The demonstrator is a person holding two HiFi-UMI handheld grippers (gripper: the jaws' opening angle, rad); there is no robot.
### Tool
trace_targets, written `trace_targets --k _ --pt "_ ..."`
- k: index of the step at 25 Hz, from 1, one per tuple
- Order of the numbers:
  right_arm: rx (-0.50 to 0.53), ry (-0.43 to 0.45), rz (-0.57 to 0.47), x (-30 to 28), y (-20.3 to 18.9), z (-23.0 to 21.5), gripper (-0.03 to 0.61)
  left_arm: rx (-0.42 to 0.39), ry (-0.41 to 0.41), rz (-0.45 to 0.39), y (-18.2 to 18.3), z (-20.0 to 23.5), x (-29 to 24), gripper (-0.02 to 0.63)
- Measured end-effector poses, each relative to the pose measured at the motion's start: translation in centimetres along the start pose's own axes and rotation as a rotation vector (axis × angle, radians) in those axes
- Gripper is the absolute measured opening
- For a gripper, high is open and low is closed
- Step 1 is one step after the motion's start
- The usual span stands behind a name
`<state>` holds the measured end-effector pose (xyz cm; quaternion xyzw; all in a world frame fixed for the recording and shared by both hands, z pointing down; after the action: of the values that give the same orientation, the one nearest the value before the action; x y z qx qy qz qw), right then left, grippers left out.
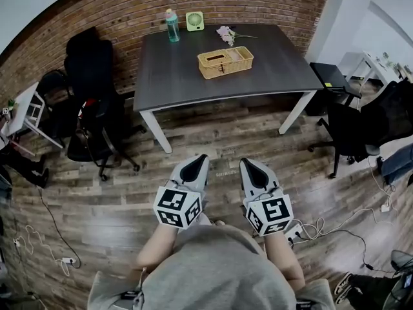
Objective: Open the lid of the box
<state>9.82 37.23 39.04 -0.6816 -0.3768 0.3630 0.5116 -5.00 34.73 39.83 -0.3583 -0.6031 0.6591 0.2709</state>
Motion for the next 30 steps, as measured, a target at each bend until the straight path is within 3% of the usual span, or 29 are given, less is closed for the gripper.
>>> trace_targets --k 7,12,14,17,30 --pt "-0.031 0.006 0.043 -0.2 -1.3 -1.3 0.003 0.011 0.011 0.03 -0.7 -0.4 -0.7 0.021" --pt "-0.068 0.014 0.065 -1.5 -1.7 -1.8 0.065 0.027 0.014 0.046 -0.9 0.7 -1.3 0.026" --pt "-0.07 0.013 0.071 -2.1 -1.8 -2.3 0.088 0.024 0.012 0.052 -1.1 1.1 -2.0 0.056" --pt "-0.072 0.009 0.078 -3.5 -1.9 -3.4 0.133 0.009 0.017 0.049 -1.3 1.9 -3.4 0.082" --pt "-0.086 0.014 0.087 -13.3 0.3 -9.3 0.174 0.009 0.044 0.041 -0.3 8.6 -12.4 0.132"
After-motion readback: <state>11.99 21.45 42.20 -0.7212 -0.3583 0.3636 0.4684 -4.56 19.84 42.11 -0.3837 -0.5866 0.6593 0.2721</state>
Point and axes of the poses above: the fingertips, and each gripper's own axes: x backward along the fingers, z to its left, y out of its top, the point moved 5 cm from there along x, backward along the fingers, and after that the axes turned 10 degrees about -x, right-handed, at the moved point
